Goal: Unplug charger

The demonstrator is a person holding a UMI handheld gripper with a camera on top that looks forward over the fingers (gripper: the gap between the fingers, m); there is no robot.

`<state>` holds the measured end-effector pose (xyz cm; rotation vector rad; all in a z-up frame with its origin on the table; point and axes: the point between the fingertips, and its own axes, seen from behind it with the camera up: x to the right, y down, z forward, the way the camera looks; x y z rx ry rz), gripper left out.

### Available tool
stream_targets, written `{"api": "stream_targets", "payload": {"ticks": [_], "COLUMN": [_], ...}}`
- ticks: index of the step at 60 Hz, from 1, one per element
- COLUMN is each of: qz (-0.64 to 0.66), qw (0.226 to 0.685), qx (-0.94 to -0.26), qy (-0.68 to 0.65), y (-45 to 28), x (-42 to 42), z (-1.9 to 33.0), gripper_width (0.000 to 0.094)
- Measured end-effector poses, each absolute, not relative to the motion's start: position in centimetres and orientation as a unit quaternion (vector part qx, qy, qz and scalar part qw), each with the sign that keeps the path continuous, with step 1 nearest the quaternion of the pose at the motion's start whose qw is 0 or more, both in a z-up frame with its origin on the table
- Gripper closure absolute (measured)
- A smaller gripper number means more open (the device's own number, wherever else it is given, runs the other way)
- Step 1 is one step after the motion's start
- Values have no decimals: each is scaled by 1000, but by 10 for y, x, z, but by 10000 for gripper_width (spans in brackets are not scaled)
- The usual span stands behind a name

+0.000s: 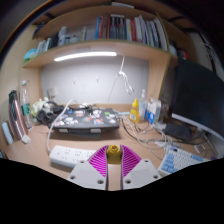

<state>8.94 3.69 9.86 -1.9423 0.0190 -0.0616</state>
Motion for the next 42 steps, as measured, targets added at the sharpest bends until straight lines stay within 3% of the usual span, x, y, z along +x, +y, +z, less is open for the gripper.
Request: {"api": "stream_targets", "payload": {"ticks": [11, 42], "qz": [-14, -34], "qw": [495, 436], "qx": [-868, -899], "qy": [20, -5], "y": [24, 65], "x": [103, 103], "z": [39, -9], "gripper_width": [717, 612]}}
